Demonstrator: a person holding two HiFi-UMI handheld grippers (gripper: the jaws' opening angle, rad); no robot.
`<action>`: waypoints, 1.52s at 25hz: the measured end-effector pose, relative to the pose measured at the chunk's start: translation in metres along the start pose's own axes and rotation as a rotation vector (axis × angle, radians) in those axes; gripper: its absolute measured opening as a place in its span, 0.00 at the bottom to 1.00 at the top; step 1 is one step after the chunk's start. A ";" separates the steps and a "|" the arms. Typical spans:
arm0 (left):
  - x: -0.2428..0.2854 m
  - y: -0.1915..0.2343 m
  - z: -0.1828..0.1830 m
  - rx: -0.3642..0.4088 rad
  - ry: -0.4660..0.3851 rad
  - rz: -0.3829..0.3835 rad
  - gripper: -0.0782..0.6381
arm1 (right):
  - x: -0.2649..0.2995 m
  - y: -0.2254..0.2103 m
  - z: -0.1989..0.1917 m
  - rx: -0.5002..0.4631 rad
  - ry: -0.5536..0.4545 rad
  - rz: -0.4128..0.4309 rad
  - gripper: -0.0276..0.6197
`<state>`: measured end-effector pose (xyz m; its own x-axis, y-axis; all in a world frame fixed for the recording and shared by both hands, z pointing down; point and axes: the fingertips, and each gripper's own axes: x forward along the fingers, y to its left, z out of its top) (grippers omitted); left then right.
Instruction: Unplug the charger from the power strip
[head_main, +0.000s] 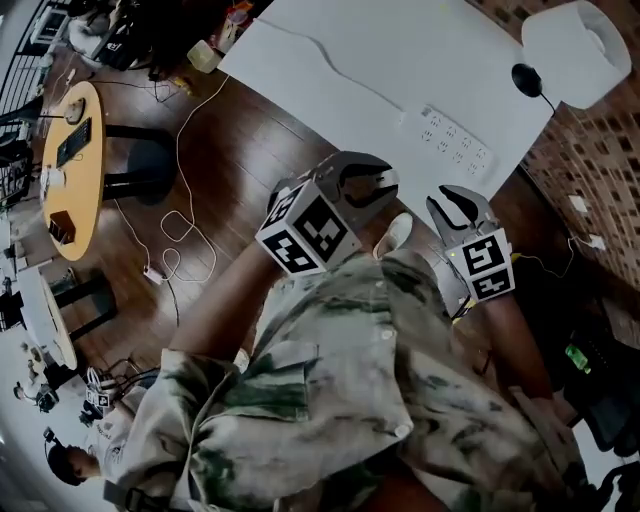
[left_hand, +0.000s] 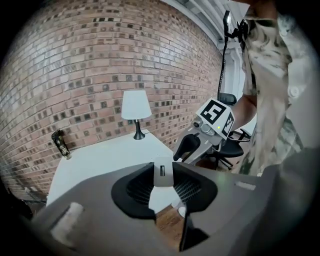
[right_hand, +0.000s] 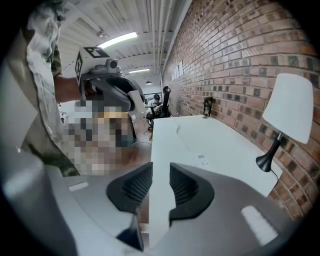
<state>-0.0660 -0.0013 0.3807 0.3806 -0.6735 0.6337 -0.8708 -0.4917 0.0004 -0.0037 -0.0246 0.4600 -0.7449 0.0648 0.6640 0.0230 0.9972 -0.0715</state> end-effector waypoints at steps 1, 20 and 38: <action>-0.009 -0.005 -0.004 0.002 -0.012 0.001 0.26 | -0.002 0.008 -0.001 -0.004 0.009 -0.005 0.21; -0.238 -0.137 -0.136 0.035 -0.212 -0.054 0.26 | -0.059 0.280 0.044 0.107 -0.089 -0.179 0.21; -0.276 -0.302 -0.123 0.005 -0.272 0.050 0.26 | -0.212 0.391 -0.053 0.029 -0.219 -0.265 0.23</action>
<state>0.0534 0.4007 0.3004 0.4075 -0.8200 0.4019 -0.8893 -0.4564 -0.0293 0.1986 0.3538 0.3314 -0.8479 -0.2094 0.4870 -0.2070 0.9765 0.0593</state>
